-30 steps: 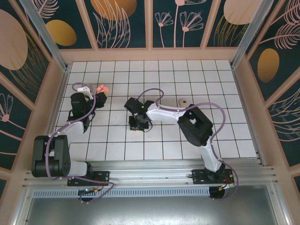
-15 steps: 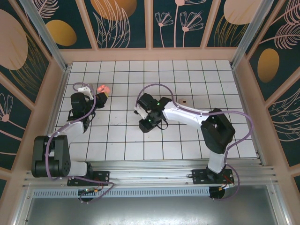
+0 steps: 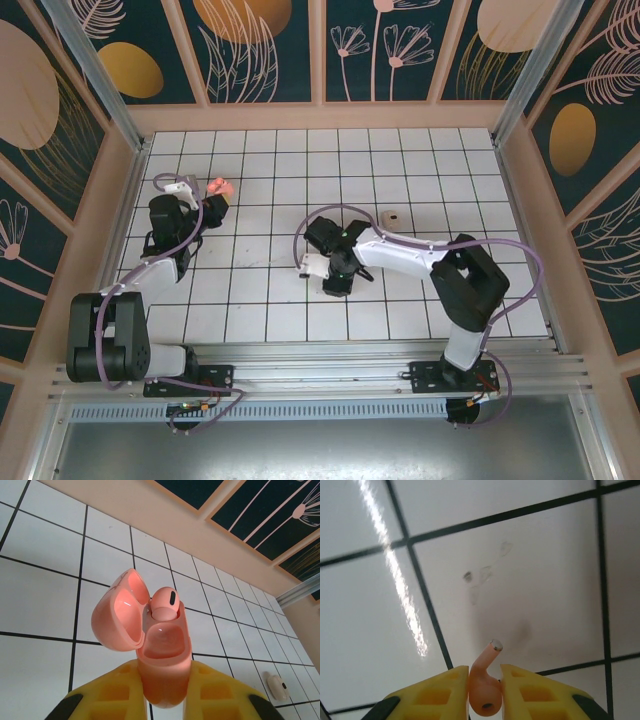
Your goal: Insert the wireless bluetooth earbuds into the charging case
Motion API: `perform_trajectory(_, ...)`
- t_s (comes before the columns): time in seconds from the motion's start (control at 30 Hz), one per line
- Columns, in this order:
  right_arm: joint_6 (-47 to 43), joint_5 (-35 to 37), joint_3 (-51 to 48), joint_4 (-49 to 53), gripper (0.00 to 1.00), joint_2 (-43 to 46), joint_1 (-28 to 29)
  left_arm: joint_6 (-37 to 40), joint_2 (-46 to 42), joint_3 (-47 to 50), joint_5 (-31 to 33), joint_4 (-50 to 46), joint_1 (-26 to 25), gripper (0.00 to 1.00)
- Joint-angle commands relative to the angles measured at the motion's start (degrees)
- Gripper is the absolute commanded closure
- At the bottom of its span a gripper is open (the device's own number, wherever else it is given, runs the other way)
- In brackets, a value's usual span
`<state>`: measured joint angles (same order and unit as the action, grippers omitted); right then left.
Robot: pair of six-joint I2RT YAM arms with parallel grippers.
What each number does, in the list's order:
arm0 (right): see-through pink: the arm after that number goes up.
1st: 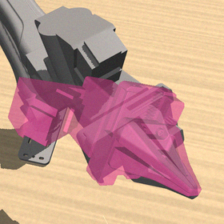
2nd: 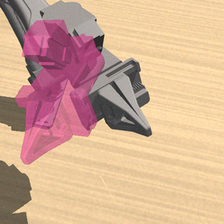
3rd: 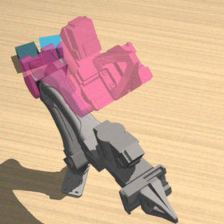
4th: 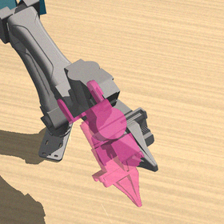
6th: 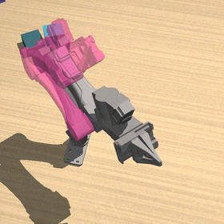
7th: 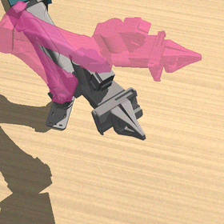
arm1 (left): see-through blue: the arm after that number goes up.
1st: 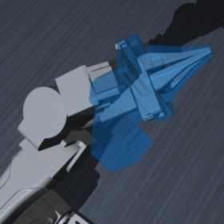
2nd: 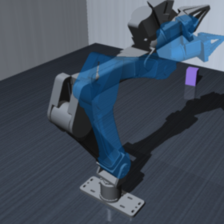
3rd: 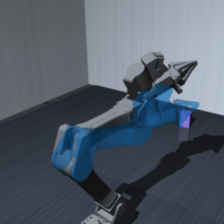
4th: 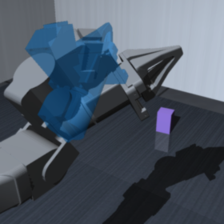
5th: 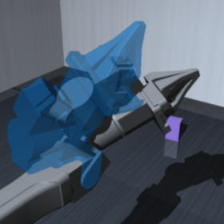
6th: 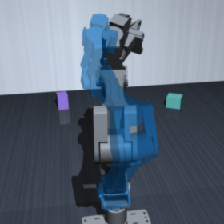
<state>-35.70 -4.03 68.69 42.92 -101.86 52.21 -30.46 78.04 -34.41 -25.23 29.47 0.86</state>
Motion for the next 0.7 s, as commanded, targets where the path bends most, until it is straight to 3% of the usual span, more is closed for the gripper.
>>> perform_trajectory(0.0, -13.49, 0.9, -2.5, -2.2, 0.78, 3.24, 1.05, 0.99, -1.14, -1.71, -0.78, -0.47, 0.2, 0.92)
perform_trajectory(0.33, -29.54, 4.6, -10.34, -6.77, 0.77, 4.78, 2.11, 1.02, -0.68, -1.35, -0.74, -0.39, 0.18, 0.92)
perform_trajectory(0.67, -31.33, 6.46, -12.14, -10.15, 0.76, 3.0, 0.74, 0.83, -0.01, -1.18, -0.97, -0.12, 0.19, 0.93)
